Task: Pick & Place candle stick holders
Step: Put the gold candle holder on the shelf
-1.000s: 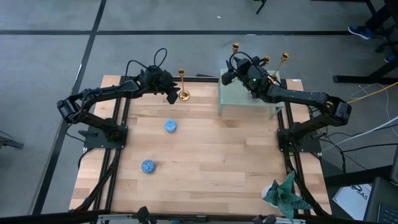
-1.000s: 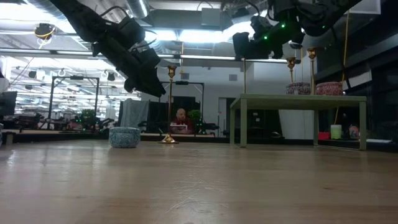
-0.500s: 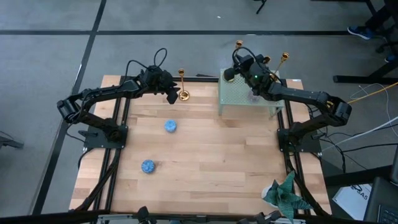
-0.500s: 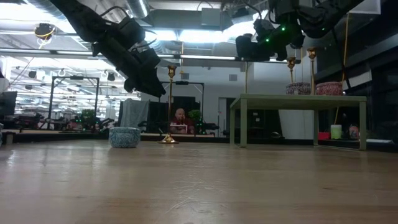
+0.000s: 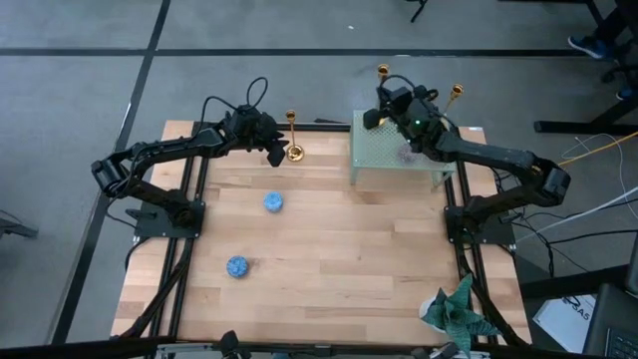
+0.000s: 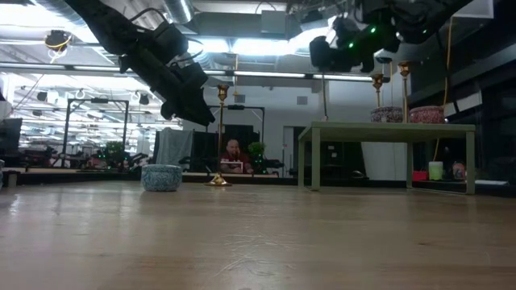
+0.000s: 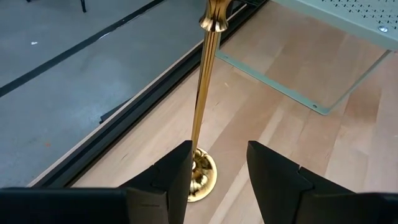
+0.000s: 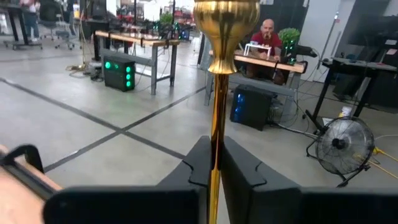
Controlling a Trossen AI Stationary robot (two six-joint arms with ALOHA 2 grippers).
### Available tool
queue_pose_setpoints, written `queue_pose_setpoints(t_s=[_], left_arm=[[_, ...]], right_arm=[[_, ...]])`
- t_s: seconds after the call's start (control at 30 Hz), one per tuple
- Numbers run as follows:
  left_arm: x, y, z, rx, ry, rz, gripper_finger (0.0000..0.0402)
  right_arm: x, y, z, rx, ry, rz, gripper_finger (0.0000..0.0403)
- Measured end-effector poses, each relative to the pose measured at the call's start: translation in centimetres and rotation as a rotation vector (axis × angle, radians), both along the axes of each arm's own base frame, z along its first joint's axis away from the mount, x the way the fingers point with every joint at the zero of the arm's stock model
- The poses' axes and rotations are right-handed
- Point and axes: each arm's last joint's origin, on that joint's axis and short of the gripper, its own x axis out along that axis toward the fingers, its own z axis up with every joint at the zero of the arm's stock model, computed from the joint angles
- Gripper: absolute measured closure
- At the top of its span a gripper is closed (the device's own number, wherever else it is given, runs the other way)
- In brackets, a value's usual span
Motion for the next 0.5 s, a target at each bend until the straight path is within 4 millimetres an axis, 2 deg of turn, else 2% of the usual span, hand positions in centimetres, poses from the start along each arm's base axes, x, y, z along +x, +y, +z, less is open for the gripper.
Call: queue_pose_setpoints(t_s=[0.27, 0.4, 0.5], left_arm=[[0.0, 0.0, 0.0, 0.000, 0.000, 0.000, 0.0253], [0.0, 0.0, 0.0, 0.000, 0.000, 0.000, 0.0251], [0.0, 0.0, 0.0, 0.000, 0.000, 0.000, 0.0253]], right_arm=[[-2.8, 1.7, 2.9, -0.008, -0.051, -0.004, 0.0389], [-3.7, 2.2, 3.0, 0.034, -0.047, -0.006, 0.0388], [-4.0, 2.4, 1.9, 0.062, -0.056, -0.014, 0.0388]])
